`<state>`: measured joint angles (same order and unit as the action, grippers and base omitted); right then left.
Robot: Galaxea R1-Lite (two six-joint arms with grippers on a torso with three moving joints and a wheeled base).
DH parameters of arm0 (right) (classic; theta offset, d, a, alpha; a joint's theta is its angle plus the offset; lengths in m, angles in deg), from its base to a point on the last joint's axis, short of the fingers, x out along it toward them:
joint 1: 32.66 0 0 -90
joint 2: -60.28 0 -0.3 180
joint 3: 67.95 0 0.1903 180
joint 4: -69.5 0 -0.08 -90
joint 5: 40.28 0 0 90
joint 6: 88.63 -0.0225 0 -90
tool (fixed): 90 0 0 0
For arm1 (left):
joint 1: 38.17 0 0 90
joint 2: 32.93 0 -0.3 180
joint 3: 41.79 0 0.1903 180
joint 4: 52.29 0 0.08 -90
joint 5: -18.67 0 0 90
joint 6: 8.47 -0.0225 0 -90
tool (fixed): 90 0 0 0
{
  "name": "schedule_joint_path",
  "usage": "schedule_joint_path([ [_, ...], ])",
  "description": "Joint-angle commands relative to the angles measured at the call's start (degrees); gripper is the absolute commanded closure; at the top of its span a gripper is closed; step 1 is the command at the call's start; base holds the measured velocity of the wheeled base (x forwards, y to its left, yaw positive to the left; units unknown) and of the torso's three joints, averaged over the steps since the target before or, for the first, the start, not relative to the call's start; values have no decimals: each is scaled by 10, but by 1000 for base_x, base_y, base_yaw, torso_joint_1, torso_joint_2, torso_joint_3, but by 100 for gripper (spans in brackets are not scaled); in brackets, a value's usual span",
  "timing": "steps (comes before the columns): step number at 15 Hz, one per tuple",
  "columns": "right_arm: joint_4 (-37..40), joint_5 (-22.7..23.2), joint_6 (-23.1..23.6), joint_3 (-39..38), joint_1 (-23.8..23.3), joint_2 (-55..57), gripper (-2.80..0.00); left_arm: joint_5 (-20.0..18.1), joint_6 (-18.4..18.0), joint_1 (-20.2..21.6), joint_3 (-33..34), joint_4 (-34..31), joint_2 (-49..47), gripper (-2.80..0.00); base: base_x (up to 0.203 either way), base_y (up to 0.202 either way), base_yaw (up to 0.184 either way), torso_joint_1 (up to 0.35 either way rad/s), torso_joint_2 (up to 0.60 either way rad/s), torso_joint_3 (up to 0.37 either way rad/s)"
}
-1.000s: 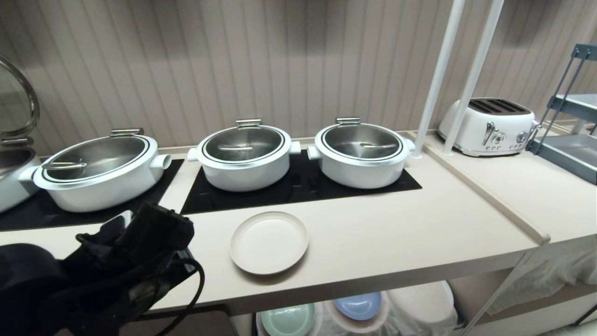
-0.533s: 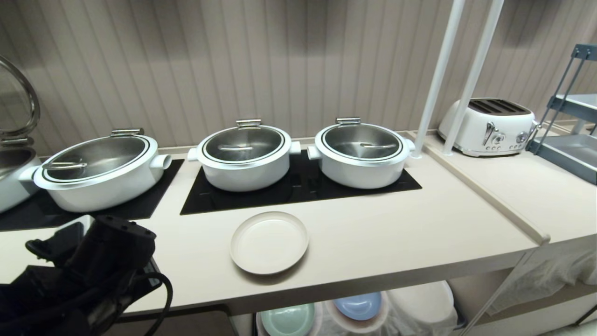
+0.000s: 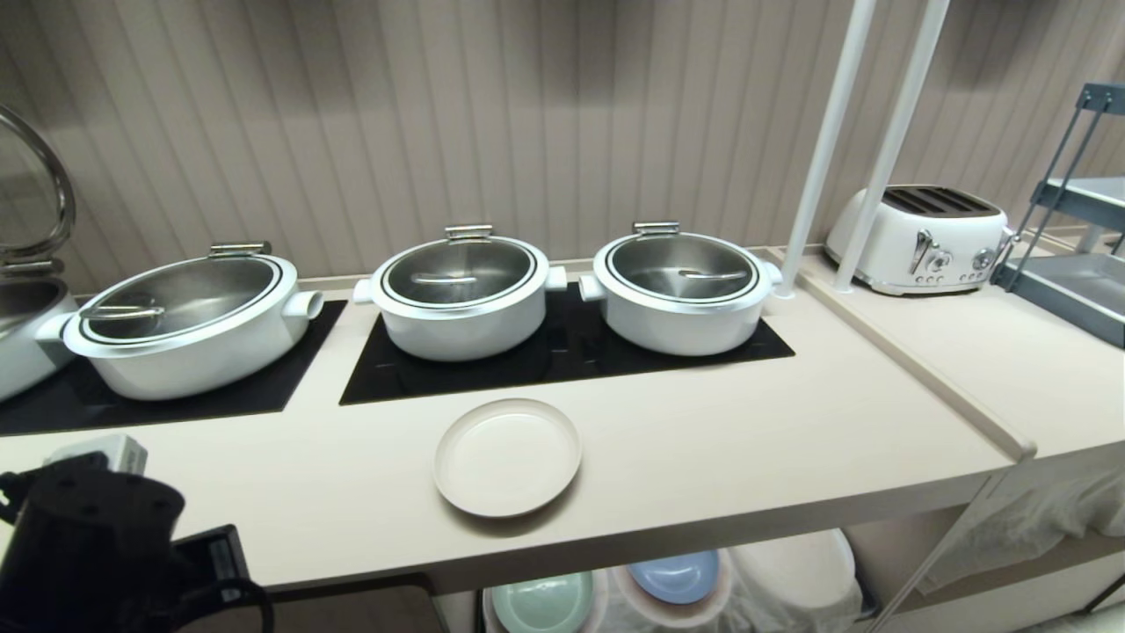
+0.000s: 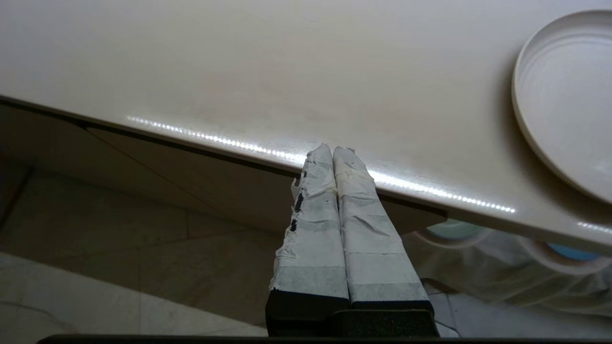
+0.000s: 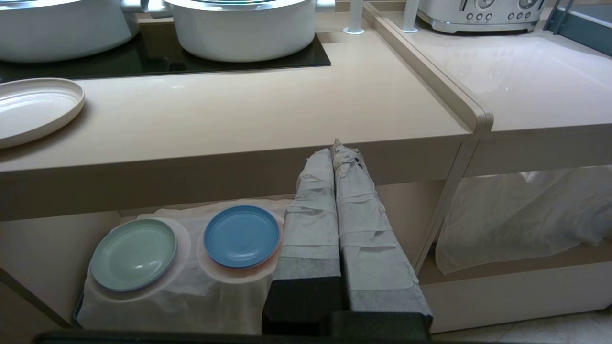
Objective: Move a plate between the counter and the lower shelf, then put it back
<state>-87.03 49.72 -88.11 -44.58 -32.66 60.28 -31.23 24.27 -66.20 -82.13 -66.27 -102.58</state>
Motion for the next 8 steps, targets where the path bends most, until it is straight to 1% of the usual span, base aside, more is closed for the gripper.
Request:
schedule_joint_path([
  [1, 0, 0, 0, 0, 0, 0, 0, -29, -122, 21, 83, 101, 64, 0, 0, 0, 0, 0, 0, 0],
  [2, 0, 0, 0, 0, 0, 0, 0, -74, -190, 50, 124, 153, 96, 0, 0, 0, 0, 0, 0, 0],
  [3, 0, 0, 0, 0, 0, 0, 0, -130, -249, 88, 150, 191, 129, 0, 0, 0, 0, 0, 0, 0],
  [4, 0, 0, 0, 0, 0, 0, 0, -190, -288, 132, 160, 207, 165, 0, 0, 0, 0, 0, 0, 0],
  [5, 0, 0, 0, 0, 0, 0, 0, -229, -310, 157, 165, 210, 188, 0, 0, 0, 0, 0, 0, 0],
  [6, 0, 0, 0, 0, 0, 0, 0, -251, -326, 176, 167, 204, 213, 0, 0, 0, 0, 0, 0, 0],
  [8, 0, 0, 0, 0, 0, 0, 0, -271, -345, 216, 169, 149, 287, 0, 0, 0, 0, 0, 0, 0],
])
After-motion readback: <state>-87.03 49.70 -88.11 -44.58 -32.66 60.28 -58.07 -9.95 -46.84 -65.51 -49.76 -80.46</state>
